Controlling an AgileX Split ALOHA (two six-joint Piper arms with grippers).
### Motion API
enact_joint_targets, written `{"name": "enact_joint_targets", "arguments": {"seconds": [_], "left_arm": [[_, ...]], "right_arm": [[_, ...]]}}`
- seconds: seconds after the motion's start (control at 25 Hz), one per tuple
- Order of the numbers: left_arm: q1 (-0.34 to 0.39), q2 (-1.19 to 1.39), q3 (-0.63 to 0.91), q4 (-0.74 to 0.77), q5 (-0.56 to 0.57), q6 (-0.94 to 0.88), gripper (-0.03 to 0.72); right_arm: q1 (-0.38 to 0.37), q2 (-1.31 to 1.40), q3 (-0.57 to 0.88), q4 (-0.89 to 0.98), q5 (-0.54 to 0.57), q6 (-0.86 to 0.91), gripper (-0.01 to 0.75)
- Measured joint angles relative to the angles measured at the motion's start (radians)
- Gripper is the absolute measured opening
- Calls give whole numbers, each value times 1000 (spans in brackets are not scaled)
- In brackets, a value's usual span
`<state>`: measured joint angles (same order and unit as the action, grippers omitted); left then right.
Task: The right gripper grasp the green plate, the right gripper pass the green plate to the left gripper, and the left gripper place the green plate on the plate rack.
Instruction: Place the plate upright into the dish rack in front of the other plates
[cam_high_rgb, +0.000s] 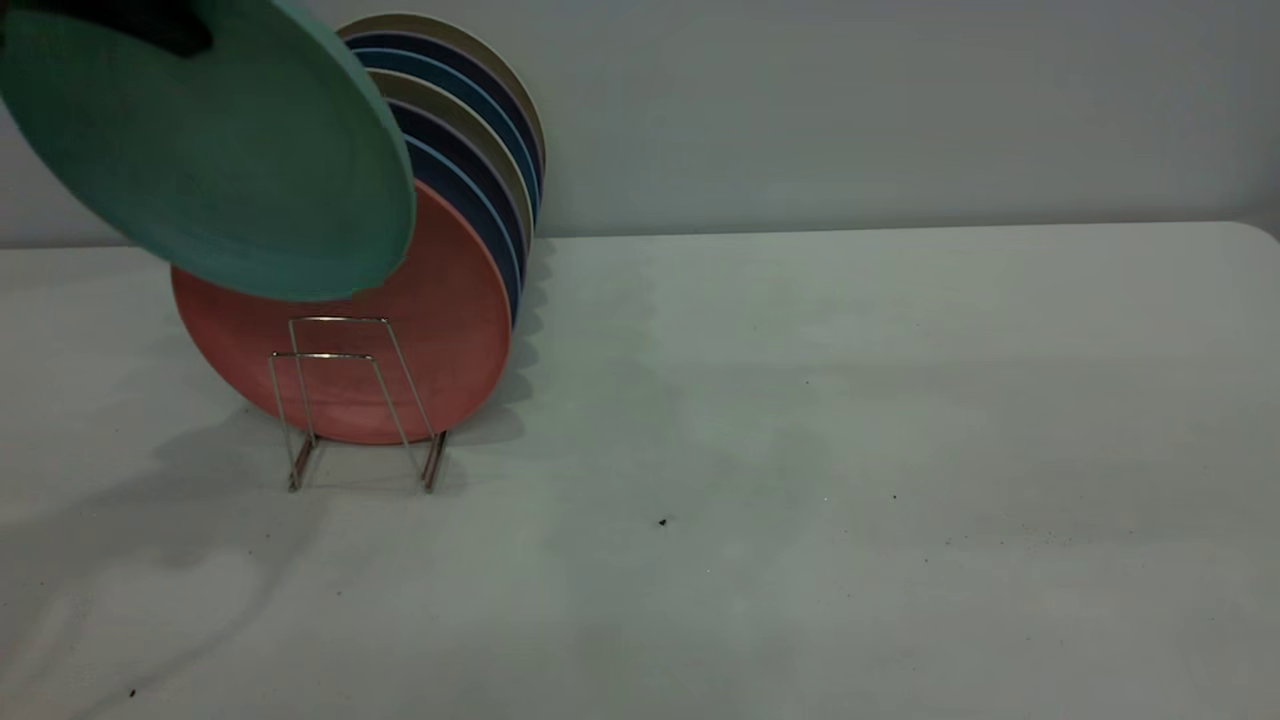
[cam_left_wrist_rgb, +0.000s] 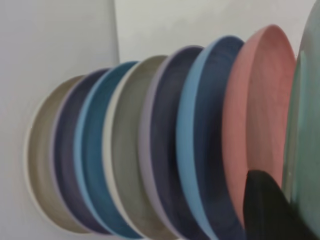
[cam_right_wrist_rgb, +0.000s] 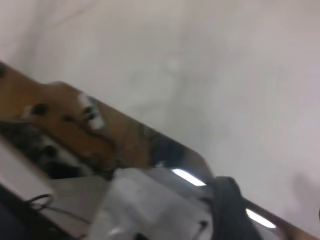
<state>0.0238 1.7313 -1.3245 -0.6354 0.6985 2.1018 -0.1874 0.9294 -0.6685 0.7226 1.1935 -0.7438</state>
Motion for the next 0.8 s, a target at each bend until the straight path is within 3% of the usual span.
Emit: {"name": "enact_joint_targets", "arguments": {"seconds": [0.36, 0.8], "left_arm": [[-1, 58, 0, 1, -2, -19, 139], [-1, 76, 0, -2, -12, -33, 139]], "right_arm": [[0, -275, 5, -168, 19, 166, 440], [0, -385, 6, -307, 19, 297, 440]]}}
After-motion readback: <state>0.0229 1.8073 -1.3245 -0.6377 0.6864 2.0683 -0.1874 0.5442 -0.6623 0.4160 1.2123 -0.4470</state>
